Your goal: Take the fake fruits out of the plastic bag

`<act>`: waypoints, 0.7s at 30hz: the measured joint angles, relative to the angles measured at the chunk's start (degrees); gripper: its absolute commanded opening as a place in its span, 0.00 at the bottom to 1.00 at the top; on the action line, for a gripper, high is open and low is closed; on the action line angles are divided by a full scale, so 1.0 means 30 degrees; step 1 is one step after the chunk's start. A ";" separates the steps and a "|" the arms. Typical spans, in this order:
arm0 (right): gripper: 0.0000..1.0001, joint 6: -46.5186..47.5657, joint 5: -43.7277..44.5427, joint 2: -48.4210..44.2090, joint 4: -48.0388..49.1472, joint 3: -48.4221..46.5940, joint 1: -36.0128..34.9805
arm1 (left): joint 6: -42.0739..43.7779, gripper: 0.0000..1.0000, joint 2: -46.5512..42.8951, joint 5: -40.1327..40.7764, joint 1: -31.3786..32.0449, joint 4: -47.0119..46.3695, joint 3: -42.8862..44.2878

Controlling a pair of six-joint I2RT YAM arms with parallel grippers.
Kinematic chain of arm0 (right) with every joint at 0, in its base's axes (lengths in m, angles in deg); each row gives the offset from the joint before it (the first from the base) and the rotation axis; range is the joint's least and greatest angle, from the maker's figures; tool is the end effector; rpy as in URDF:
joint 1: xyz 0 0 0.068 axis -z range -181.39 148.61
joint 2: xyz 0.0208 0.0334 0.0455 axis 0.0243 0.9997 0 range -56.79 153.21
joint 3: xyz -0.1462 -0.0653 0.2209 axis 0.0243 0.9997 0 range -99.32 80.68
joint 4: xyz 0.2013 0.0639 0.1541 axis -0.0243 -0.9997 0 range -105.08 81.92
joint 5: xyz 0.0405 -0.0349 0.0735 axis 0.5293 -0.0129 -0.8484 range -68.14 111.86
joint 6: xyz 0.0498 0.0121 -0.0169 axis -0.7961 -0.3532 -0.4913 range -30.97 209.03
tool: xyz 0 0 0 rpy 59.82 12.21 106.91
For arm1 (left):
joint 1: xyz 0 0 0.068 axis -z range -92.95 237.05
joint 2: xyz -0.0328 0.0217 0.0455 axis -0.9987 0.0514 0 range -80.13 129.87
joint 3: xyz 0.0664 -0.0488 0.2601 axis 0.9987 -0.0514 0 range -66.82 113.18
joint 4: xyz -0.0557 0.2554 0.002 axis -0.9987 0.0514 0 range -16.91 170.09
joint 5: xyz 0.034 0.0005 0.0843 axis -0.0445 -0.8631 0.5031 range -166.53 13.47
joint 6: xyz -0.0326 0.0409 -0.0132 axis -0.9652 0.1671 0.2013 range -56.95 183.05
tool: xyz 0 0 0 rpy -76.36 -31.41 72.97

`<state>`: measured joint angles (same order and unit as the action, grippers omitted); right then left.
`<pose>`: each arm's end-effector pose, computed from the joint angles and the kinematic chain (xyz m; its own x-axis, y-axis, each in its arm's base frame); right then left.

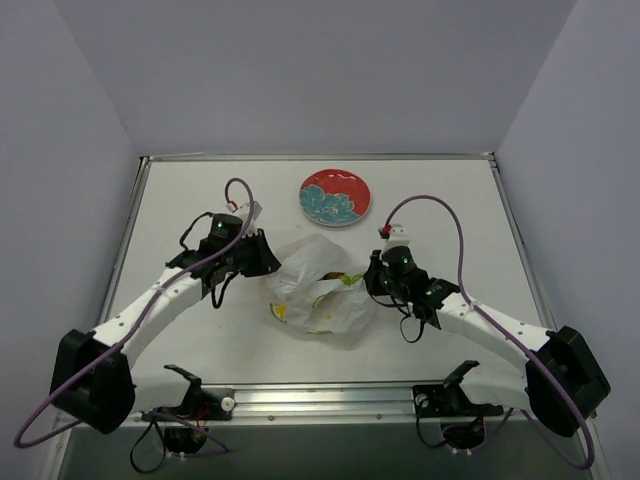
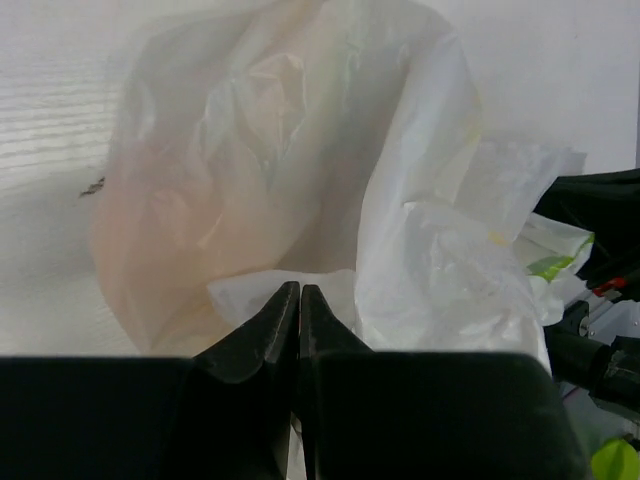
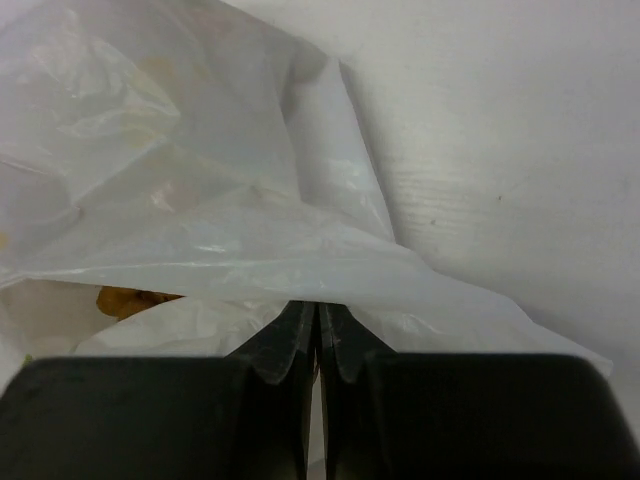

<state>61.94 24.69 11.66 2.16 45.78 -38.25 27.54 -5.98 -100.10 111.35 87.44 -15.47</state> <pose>0.2099 0.1551 0.2303 -0.5382 0.1650 -0.8265 -0.3570 0.8437 0.4009 0.2510 -0.1291 0.2635 -0.8357 -0.2069 -0.5087 0.2239 0.7175 -0.6596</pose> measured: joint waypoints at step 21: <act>0.00 -0.0517 0.1581 -0.0102 0.2229 0.1362 -0.1501 | 0.3177 0.94 -0.5362 0.2266 0.1224 0.3330 0.5282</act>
<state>60.39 29.44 11.35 8.85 49.87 -42.76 37.07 -22.06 -93.31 115.02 97.43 0.37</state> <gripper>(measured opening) 0.002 0.939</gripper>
